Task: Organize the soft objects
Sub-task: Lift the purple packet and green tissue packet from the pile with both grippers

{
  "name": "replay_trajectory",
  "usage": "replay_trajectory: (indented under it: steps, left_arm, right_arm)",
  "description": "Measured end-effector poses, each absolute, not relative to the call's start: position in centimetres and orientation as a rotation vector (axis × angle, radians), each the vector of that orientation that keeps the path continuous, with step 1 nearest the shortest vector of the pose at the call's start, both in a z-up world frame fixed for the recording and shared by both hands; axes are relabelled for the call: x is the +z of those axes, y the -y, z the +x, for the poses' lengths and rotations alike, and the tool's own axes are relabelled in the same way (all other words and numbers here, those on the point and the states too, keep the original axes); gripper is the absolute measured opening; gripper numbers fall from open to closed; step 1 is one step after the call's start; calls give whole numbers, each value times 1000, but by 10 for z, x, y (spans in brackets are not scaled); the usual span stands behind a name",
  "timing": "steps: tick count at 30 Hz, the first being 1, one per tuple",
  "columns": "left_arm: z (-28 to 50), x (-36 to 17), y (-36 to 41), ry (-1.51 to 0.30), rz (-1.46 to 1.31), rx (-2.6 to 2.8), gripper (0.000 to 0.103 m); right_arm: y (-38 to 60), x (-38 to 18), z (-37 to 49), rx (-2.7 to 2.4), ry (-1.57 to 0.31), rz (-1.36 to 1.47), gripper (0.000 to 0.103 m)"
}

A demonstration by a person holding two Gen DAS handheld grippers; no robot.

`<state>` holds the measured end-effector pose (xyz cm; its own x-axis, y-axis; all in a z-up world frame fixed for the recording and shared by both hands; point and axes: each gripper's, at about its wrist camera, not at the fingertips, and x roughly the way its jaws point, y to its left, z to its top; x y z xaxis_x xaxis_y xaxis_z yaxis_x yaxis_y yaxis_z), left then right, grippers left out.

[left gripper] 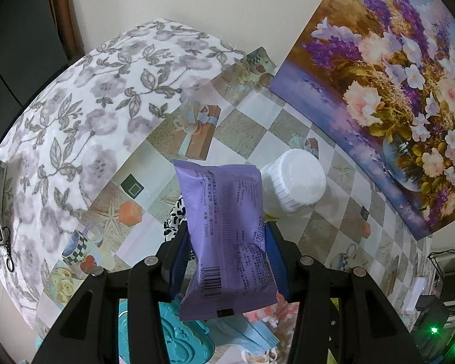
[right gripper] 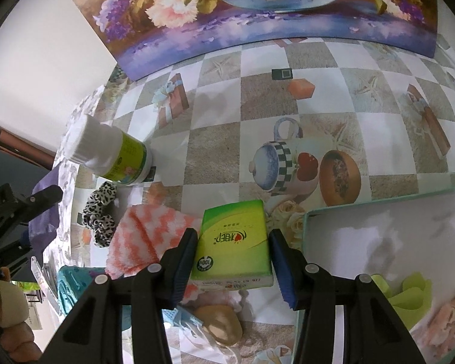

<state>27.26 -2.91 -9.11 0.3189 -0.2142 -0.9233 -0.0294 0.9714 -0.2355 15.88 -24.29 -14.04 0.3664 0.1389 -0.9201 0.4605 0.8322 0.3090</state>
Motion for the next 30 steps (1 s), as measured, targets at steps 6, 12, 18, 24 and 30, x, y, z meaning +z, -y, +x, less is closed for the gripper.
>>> replay_trajectory:
  steps: [6,12,18,24,30]
  left_arm:
    - [272,-90,29,-1243,-227,-125,50]
    - [271,-88,30,-1238,-227,-127,50]
    - [269,-81,33,-1235,-229,-136,50]
    - [260,-70,40,-1229,-206,-144,50]
    - [242,-57,51,-1231,-199,-190,50]
  right_arm:
    - [243,-129,158,-212,-1172,585,51]
    - [245,-120,158,-212,-1151,583,51]
    - [247,-117,155,-216,-1151,590,51]
    - [255,-106,146,-212,-1126,634,51]
    - [264,-84,130,-223,-1077,676,51]
